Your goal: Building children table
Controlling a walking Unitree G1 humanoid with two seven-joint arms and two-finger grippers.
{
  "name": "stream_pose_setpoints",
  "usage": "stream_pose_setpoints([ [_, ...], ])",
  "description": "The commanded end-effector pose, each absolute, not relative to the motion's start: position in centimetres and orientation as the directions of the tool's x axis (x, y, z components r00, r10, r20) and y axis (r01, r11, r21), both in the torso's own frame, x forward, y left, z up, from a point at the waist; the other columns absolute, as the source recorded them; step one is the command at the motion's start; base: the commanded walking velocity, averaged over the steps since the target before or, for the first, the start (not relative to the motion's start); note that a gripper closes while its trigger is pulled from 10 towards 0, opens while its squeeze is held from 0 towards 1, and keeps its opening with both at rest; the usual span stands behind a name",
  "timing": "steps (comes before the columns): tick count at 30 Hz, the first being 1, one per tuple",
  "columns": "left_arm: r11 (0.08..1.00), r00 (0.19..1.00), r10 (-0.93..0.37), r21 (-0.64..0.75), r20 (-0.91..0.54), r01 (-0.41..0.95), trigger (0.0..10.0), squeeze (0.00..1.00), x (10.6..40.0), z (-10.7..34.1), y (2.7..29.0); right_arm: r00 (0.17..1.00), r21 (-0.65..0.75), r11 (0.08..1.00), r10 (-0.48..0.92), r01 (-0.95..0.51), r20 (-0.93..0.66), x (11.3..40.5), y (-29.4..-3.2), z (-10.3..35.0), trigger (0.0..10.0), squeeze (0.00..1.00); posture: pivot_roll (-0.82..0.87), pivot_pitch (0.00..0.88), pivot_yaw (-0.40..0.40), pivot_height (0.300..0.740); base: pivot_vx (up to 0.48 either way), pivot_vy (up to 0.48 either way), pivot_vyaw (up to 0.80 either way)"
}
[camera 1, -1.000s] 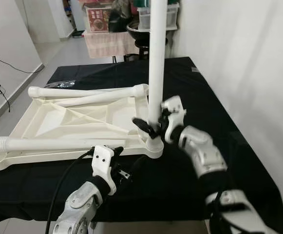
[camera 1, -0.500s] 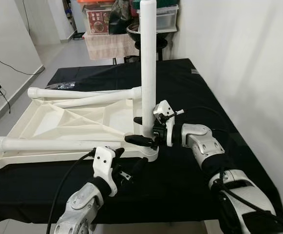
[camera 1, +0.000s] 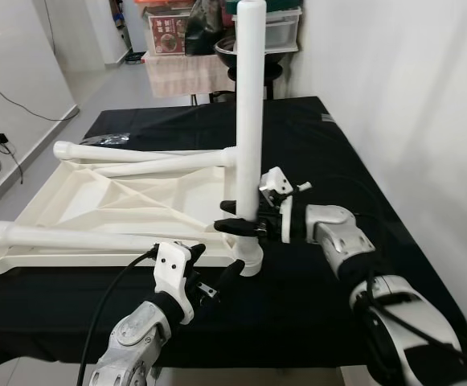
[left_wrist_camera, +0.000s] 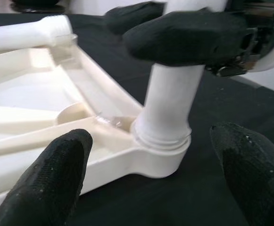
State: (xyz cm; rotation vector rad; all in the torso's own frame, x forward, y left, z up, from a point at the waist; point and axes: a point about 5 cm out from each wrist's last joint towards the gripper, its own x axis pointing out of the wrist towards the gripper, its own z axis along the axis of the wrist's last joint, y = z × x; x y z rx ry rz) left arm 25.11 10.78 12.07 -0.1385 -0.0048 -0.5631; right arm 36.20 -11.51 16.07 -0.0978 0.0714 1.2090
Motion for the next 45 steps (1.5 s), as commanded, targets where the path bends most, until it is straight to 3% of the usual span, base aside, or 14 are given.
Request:
stream_pose_setpoints([
  [1,0.839,0.849,-0.528,-0.134,0.034,0.527,10.0,0.00,24.9,11.9,10.9,0.374,-0.019,0.376,0.916,-0.927,-0.142,35.9,-11.7,14.9,0.0,0.00,-0.03,0.015,0.026,0.740,0.000,0.000,0.00],
  [2,0.840,0.850,-0.526,-0.133,0.033,0.526,10.0,0.00,24.8,11.9,11.1,0.790,0.025,0.799,0.599,-0.601,-0.135,37.2,-12.5,14.0,0.0,0.00,-0.04,0.038,0.029,0.740,0.000,0.000,0.00],
  [3,0.841,0.850,-0.525,-0.134,0.031,0.524,10.0,0.00,24.6,11.9,11.2,0.927,0.038,0.947,0.319,-0.318,-0.198,36.0,-13.2,12.4,0.0,0.00,-0.04,0.043,0.032,0.740,0.000,0.000,0.00],
  [5,0.841,0.851,-0.525,-0.135,0.030,0.524,10.0,0.00,24.5,11.9,11.3,0.962,0.025,0.995,0.103,-0.100,-0.251,34.6,-14.2,11.4,0.0,0.00,-0.04,0.048,0.037,0.740,0.000,0.000,0.00],
  [17,0.841,0.849,-0.528,-0.134,0.010,0.524,10.0,0.00,24.0,11.8,11.6,0.892,-0.049,0.906,0.403,-0.420,-0.206,33.8,-10.1,11.6,0.0,0.00,-0.02,0.047,0.054,0.740,0.000,0.000,0.00],
  [18,0.839,0.848,-0.531,-0.134,0.007,0.527,10.0,0.00,23.9,11.8,11.7,0.897,-0.040,0.912,0.393,-0.409,-0.204,33.6,-9.9,11.9,10.0,0.00,-0.02,0.047,0.054,0.740,0.000,0.000,0.00],
  [19,0.839,0.848,-0.531,-0.134,0.007,0.527,10.0,0.00,23.9,11.8,11.7,0.897,-0.040,0.912,0.393,-0.409,-0.204,33.6,-9.9,11.9,10.0,0.00,-0.02,0.047,0.054,0.740,0.000,0.000,0.00],
  [21,0.833,0.841,-0.541,-0.134,0.002,0.537,10.0,0.00,24.0,11.7,11.6,0.891,-0.013,0.907,0.410,-0.421,-0.195,33.4,-9.4,12.5,10.0,1.00,-0.02,0.036,0.056,0.740,0.000,0.000,0.00],
  [28,0.832,0.840,-0.543,-0.137,0.002,0.538,10.0,0.00,24.1,11.6,11.3,0.792,0.068,0.797,0.604,-0.600,-0.087,34.7,-8.6,15.3,10.0,1.00,-0.02,0.022,0.050,0.740,0.000,0.000,0.00],
  [31,0.833,0.841,-0.541,-0.137,0.004,0.536,10.0,0.00,24.2,11.7,11.3,0.630,0.017,0.630,0.776,-0.776,-0.022,35.4,-8.5,17.0,10.0,0.84,-0.02,0.021,0.052,0.740,0.000,0.000,0.00],
  [32,0.833,0.841,-0.540,-0.137,0.005,0.536,10.0,0.00,24.2,11.7,11.3,0.557,-0.020,0.557,0.830,-0.830,-0.016,35.3,-8.4,17.5,10.0,0.00,-0.02,0.021,0.052,0.740,0.000,0.000,0.00],
  [37,0.832,0.841,-0.541,-0.136,0.005,0.537,10.0,0.00,24.4,11.7,11.3,0.302,-0.047,0.300,0.951,-0.953,-0.059,35.3,-8.2,18.5,10.0,0.00,-0.01,0.012,0.056,0.740,0.000,0.000,0.00],
  [44,0.835,0.843,-0.538,-0.130,0.005,0.534,10.0,0.00,24.5,11.7,11.3,0.222,-0.016,0.222,0.970,-0.975,-0.103,35.9,-7.9,17.6,10.0,0.00,-0.01,0.008,0.053,0.740,0.000,0.000,0.00],
  [45,0.836,0.844,-0.537,-0.129,0.005,0.533,10.0,0.00,24.5,11.7,11.3,0.213,0.001,0.214,0.971,-0.977,-0.108,36.0,-7.8,17.4,0.5,0.00,-0.01,0.008,0.053,0.740,0.000,0.000,0.00],
])
